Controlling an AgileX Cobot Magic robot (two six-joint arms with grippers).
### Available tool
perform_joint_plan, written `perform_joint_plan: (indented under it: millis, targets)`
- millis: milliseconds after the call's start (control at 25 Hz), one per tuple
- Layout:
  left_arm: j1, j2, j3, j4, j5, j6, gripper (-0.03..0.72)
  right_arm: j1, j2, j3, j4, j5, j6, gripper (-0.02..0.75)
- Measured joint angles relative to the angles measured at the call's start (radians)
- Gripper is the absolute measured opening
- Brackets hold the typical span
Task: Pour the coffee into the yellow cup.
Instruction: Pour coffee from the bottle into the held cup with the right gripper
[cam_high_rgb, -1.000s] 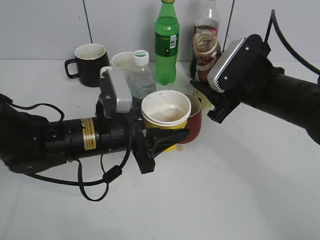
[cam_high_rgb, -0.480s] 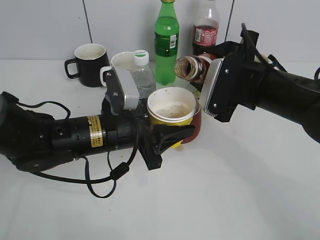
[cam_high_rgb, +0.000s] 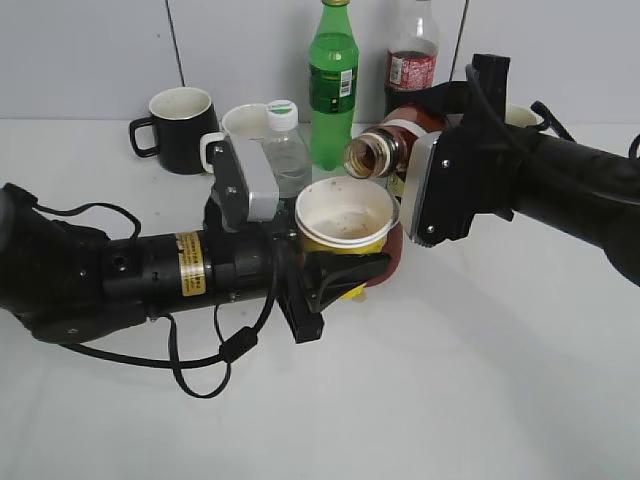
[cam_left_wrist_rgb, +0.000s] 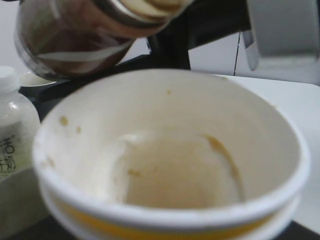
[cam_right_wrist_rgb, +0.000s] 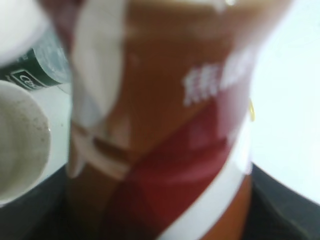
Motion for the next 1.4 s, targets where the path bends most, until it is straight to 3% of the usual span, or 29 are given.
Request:
perform_joint_plan:
  millis: [1400]
  targets:
    - [0.0, 0.0, 0.001, 0.11, -0.002, -0.001, 0.378, 0.0, 0.0, 0.0, 0.003, -0.007, -0.202, 0.501]
